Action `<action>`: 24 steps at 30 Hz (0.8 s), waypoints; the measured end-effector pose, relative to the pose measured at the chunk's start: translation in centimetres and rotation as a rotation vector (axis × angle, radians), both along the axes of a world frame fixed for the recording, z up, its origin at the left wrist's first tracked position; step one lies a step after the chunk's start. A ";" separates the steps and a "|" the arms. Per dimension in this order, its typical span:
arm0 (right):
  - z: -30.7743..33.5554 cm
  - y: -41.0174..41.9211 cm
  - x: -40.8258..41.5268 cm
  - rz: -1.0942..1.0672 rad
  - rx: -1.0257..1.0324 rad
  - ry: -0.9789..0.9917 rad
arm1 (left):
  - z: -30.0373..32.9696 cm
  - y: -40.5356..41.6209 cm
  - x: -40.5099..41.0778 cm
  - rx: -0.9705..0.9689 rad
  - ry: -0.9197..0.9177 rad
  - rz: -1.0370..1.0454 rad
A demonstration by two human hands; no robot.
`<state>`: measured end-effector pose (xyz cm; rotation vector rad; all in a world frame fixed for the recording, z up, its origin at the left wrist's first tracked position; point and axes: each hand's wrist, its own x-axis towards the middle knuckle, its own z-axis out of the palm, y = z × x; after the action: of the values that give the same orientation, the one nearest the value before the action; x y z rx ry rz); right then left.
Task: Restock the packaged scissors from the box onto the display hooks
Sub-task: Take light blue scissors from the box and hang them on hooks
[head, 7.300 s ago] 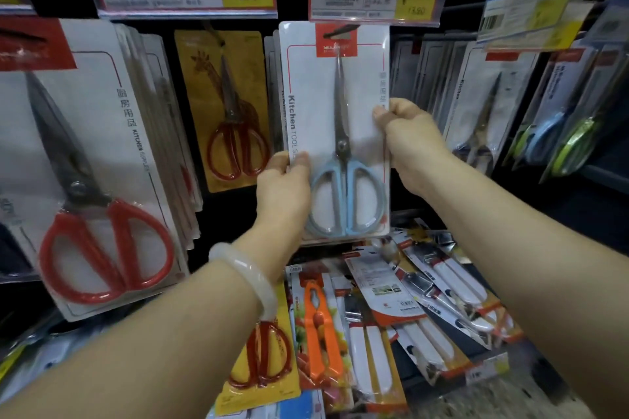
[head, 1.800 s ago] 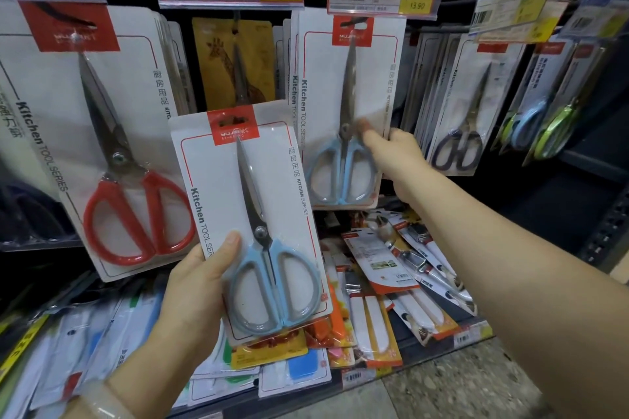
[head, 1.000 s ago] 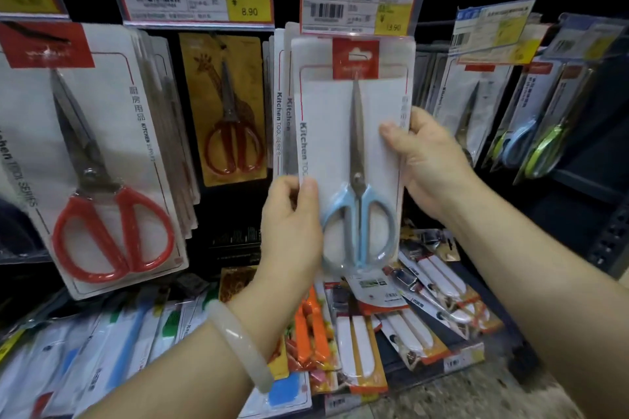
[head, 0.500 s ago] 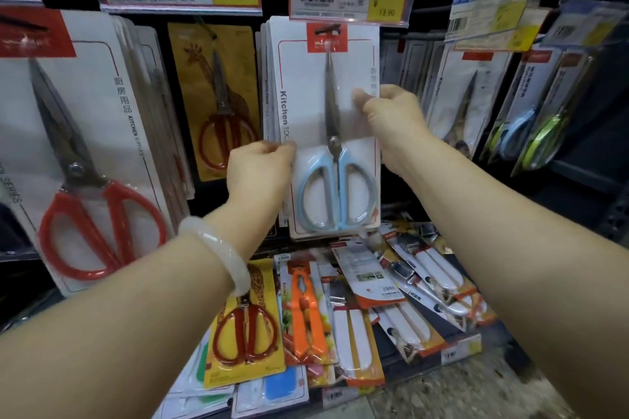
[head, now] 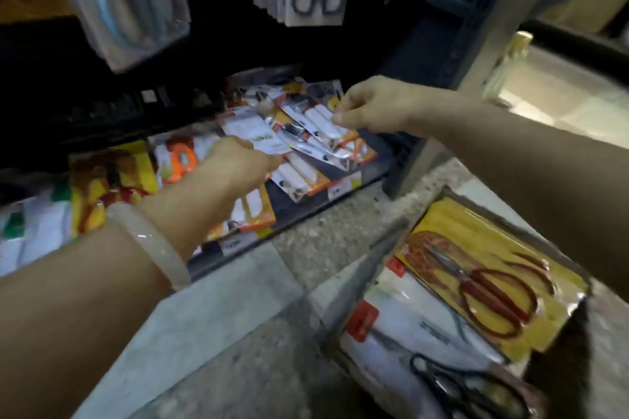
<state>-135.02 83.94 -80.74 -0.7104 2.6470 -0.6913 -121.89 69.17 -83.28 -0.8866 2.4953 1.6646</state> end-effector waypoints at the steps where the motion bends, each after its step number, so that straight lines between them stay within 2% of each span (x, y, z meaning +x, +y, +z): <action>1: -1.0 1.8 0.2 -0.001 0.055 -0.029 | -0.8 1.5 -0.1 0.022 -0.039 -0.057; 5: -5.7 9.3 1.3 -0.043 0.275 -0.174 | -3.9 7.7 -0.7 0.085 -0.149 -0.272; 8: -9.7 14.0 2.4 -0.100 0.364 -0.277 | -6.0 11.3 -0.9 0.161 -0.232 -0.346; 14: -15.8 18.1 5.6 -0.039 0.441 -0.476 | -9.3 14.8 -0.8 0.217 -0.255 -0.367; 18: -18.4 18.4 6.8 0.036 0.489 -0.446 | -11.3 15.8 -0.6 0.239 -0.261 -0.384; 24: -20.3 19.0 7.3 0.021 0.598 -0.480 | -14.1 17.3 -0.5 0.325 -0.303 -0.327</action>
<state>-127.75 102.98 -101.05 -0.3414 2.2109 -0.0268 -122.42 86.49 -97.40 -0.6034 1.9723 1.6179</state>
